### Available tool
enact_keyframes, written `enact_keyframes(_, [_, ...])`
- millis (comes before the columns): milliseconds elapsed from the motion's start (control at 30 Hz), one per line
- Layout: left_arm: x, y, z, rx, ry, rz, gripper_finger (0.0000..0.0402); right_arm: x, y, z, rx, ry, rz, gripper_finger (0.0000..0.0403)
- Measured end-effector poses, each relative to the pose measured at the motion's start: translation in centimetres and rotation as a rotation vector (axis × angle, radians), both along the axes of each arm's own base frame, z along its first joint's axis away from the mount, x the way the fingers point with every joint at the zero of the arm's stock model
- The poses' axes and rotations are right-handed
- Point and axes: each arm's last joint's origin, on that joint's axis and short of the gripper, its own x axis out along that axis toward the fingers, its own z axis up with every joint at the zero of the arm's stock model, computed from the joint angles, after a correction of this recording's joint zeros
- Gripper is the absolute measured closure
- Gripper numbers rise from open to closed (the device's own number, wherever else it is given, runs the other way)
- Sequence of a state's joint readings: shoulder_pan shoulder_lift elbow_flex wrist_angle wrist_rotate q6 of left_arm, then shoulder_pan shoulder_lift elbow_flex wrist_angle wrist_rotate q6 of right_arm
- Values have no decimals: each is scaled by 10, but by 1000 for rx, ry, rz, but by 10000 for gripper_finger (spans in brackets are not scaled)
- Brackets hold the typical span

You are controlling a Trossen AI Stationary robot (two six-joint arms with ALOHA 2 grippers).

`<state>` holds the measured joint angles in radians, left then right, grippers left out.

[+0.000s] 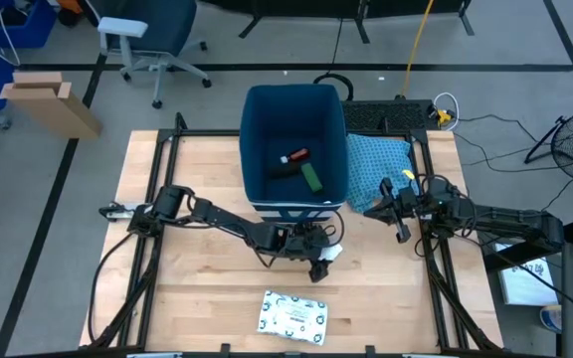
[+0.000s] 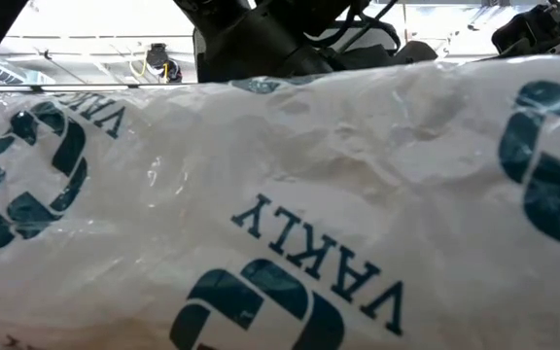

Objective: Pick & place medical supplies in basket/bin
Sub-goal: Put the white pill bottle into the blue bin

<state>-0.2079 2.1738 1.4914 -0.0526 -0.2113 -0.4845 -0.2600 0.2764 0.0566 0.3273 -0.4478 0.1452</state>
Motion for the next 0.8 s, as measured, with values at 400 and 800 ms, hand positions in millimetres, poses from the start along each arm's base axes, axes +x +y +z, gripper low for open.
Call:
enact_keyframes(400, [-29,-22,38,78,118,-287,129,0,4,-8,31,84,93,403])
enact_keyframes(800, [-147,-52,108,413,15,-390,391,10,18,-10,-113,153,59,403])
